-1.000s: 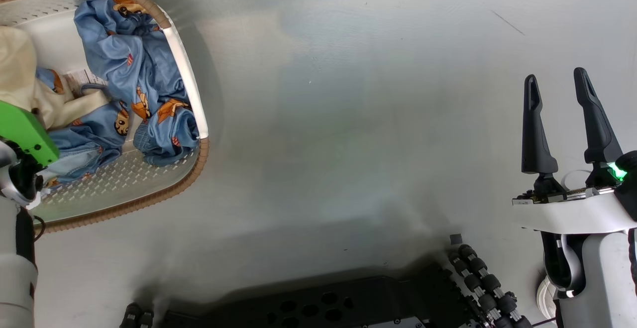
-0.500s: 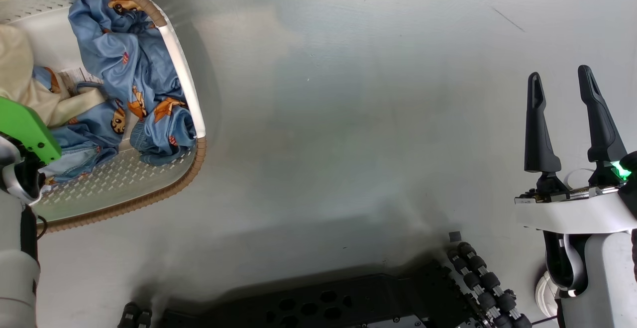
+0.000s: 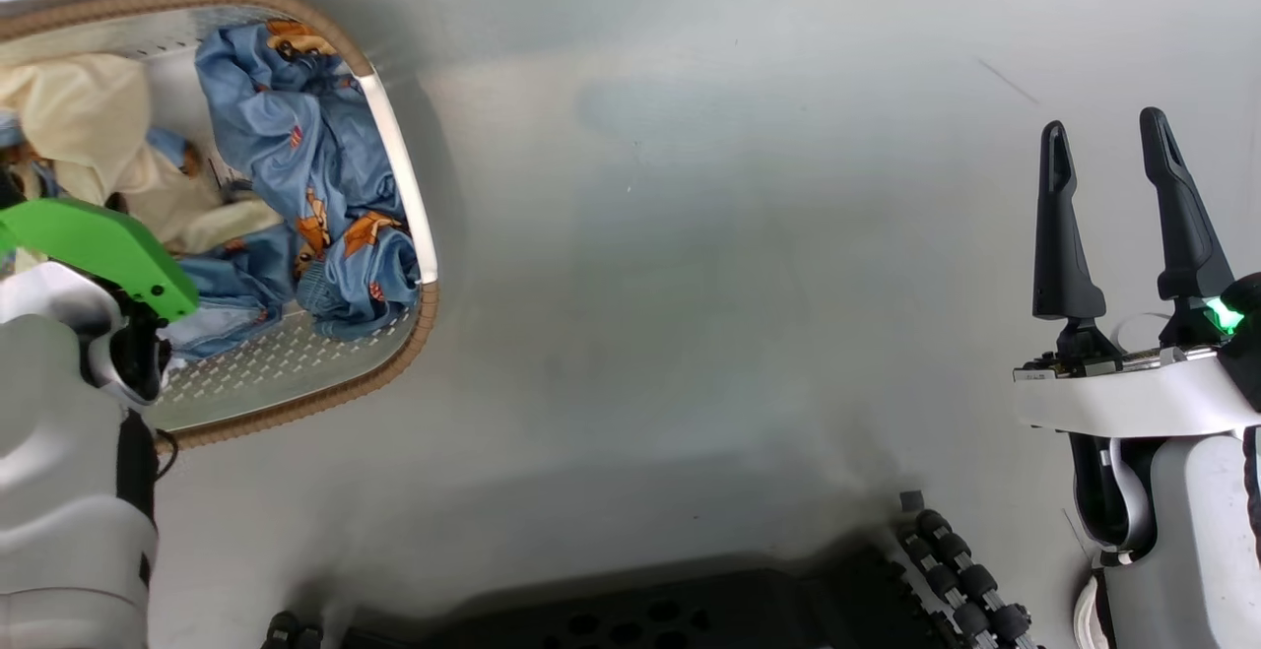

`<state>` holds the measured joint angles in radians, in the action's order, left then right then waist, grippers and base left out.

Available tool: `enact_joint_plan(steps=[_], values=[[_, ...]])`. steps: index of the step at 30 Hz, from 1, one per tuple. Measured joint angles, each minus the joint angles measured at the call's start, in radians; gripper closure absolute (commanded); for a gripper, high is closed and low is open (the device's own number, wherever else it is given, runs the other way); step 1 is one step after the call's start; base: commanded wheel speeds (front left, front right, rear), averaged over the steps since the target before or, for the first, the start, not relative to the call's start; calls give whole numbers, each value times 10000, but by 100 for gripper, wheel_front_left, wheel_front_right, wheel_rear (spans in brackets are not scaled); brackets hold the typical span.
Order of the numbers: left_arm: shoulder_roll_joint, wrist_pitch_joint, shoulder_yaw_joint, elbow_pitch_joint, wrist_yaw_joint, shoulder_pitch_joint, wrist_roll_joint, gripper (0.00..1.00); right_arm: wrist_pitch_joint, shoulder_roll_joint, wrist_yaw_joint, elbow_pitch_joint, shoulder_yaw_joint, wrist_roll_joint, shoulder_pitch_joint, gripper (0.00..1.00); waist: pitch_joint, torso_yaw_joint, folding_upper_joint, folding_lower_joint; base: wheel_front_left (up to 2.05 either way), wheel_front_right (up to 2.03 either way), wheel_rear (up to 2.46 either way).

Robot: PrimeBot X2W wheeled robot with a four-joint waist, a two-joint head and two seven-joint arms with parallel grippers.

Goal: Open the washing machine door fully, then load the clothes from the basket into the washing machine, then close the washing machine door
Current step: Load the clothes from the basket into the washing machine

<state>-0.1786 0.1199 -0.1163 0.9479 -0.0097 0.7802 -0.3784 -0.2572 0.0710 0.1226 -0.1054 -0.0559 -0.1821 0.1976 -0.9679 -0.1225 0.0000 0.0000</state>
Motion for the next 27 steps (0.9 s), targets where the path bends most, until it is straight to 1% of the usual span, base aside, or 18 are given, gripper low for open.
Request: enact_joint_plan(steps=[4, 12, 13, 17, 20, 27], values=[[203, -531, -58, -75, -257, -224, -199, 100, 0, -4, 0, 207, 8, -4, 47, 0, 385, 93, 0, 0, 0, 0, 0], [476, -1582, -36, -238, -612, -978, -274, 100, 0, 17, 0, 439, 13, -4, 207, 0, 1375, 292, 0, -1, 0, 0, 0], [612, -1852, 12, -305, -696, -1093, -274, 100, 0, 63, 0, 491, 23, -4, 208, 0, 1645, 351, 0, -1, 0, 0, 0], [940, -2318, 186, -500, -872, -1333, -284, 100, 0, 215, 0, 562, 58, -4, 208, 0, 2190, 484, 0, -1, 0, 0, 0], [1091, -2637, 219, -589, -955, -1555, -349, 100, 0, 255, 0, 623, 81, -4, 208, 0, 2608, 587, 0, -1, 0, 0, 0], [1231, -3388, 240, -940, -1051, -2275, -479, 100, 0, 268, 0, 796, 81, -4, 183, 0, 3610, 799, 0, 0, 0, 0, 0]])
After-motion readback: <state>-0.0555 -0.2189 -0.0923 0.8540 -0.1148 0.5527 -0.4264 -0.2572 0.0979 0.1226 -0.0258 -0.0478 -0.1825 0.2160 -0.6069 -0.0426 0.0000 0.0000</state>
